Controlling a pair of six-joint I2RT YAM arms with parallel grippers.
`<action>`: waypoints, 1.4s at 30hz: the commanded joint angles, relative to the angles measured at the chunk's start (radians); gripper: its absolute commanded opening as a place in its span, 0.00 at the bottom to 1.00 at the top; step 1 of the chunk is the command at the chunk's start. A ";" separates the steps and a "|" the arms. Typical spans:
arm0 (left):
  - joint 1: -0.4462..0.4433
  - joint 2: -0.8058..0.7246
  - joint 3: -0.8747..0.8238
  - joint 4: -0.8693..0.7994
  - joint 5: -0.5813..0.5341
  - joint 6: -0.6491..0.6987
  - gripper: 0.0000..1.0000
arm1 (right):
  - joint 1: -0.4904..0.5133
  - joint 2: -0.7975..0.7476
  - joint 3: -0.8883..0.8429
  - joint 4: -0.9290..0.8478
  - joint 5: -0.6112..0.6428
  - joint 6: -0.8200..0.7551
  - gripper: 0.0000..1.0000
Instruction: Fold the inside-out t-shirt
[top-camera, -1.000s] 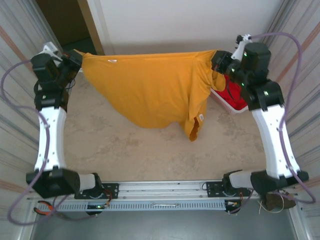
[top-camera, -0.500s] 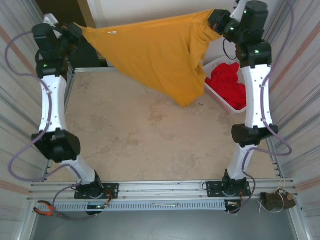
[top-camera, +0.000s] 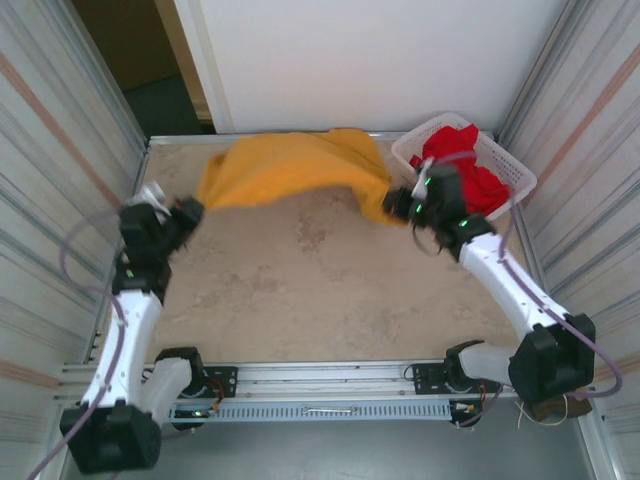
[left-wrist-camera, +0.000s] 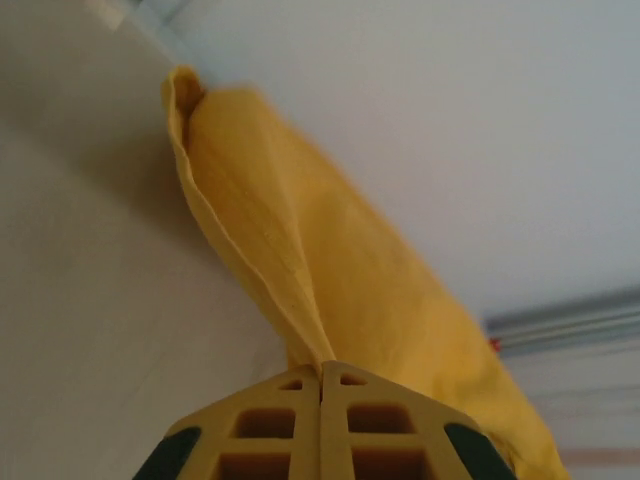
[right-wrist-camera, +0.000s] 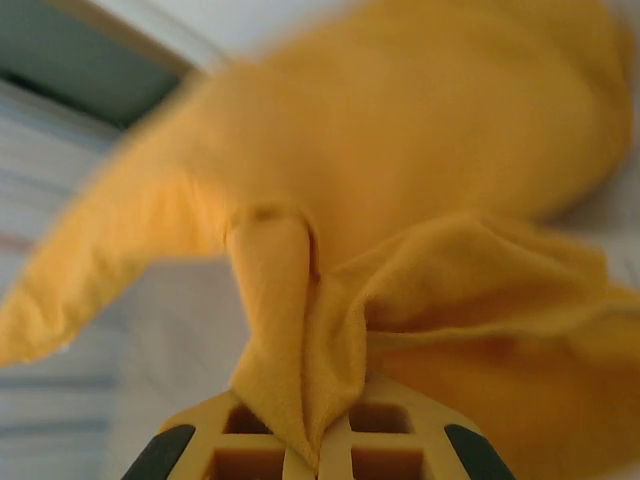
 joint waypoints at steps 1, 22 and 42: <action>-0.096 -0.285 -0.219 -0.118 -0.118 -0.065 0.00 | 0.107 -0.073 -0.207 0.050 0.147 0.050 0.00; -0.156 0.436 0.306 -0.028 -0.066 0.258 0.79 | 0.037 -0.109 -0.086 -0.119 0.256 0.112 0.53; -0.059 1.179 0.609 -0.026 0.004 0.155 0.79 | 0.172 0.478 0.031 -0.034 0.330 0.395 0.50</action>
